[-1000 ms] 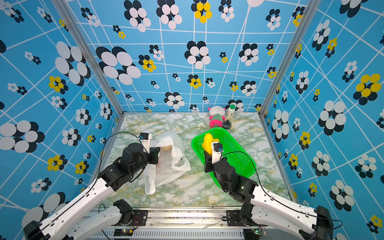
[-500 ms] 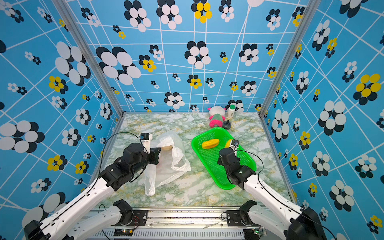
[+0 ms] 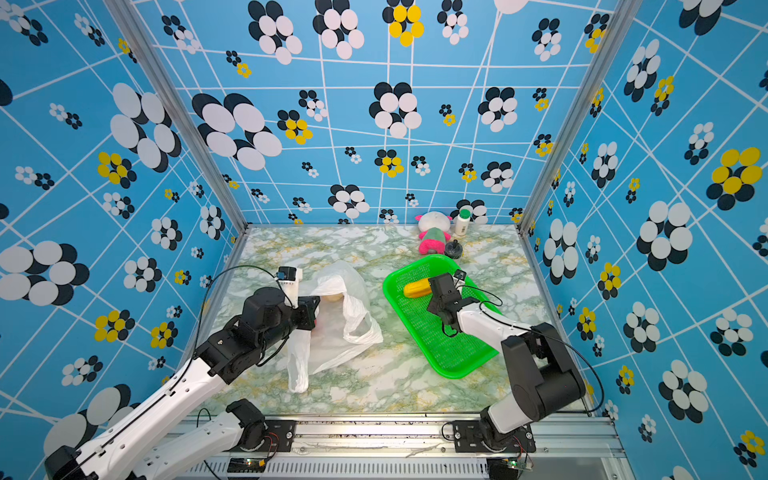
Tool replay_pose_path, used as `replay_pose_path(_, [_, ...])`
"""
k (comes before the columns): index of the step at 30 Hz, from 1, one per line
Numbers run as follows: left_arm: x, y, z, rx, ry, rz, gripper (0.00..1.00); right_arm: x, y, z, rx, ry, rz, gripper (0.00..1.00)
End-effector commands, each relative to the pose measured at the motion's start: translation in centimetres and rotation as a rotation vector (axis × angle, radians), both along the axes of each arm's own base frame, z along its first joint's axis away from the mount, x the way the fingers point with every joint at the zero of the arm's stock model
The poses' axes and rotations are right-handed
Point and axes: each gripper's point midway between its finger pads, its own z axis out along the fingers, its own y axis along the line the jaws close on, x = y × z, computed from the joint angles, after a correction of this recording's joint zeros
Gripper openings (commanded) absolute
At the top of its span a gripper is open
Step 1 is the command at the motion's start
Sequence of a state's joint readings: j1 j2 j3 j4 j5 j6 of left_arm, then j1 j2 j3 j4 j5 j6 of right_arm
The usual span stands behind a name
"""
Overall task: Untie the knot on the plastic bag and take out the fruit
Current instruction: 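Lift the yellow mango out of the bag and carry it to the basket, then release the yellow mango into the green basket with the right gripper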
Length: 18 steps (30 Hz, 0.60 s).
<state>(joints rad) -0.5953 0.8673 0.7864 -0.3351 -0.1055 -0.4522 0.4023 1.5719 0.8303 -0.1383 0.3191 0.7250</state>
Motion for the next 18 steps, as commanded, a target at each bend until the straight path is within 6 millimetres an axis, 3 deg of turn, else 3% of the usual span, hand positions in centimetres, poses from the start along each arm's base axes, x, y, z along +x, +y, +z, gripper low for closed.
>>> replay_pose_path(1, [0.0,0.8,0.0,0.022,-0.006,0.019,0.00,2.1,0.4,0.2,0.016,-0.031,-0.029,0.13])
replay_pose_path(7, [-0.6,1.3,0.4,0.030,-0.010,0.021,0.00,3.4,0.9,-0.7,0.054,-0.022,-0.041,0.25])
replay_pose_path(9, [-0.8,1.6,0.9,0.024,-0.021,0.026,0.00,3.5,1.4,-0.4,0.084,-0.025,-0.025,0.41])
replay_pose_path(11, [-0.9,1.7,1.1,0.018,-0.025,0.026,0.00,3.6,1.8,-0.2,0.103,-0.032,-0.011,0.50])
replay_pose_path(18, [-1.1,1.5,1.2,-0.002,-0.027,0.015,0.00,2.6,2.3,1.5,0.144,-0.070,0.038,0.63])
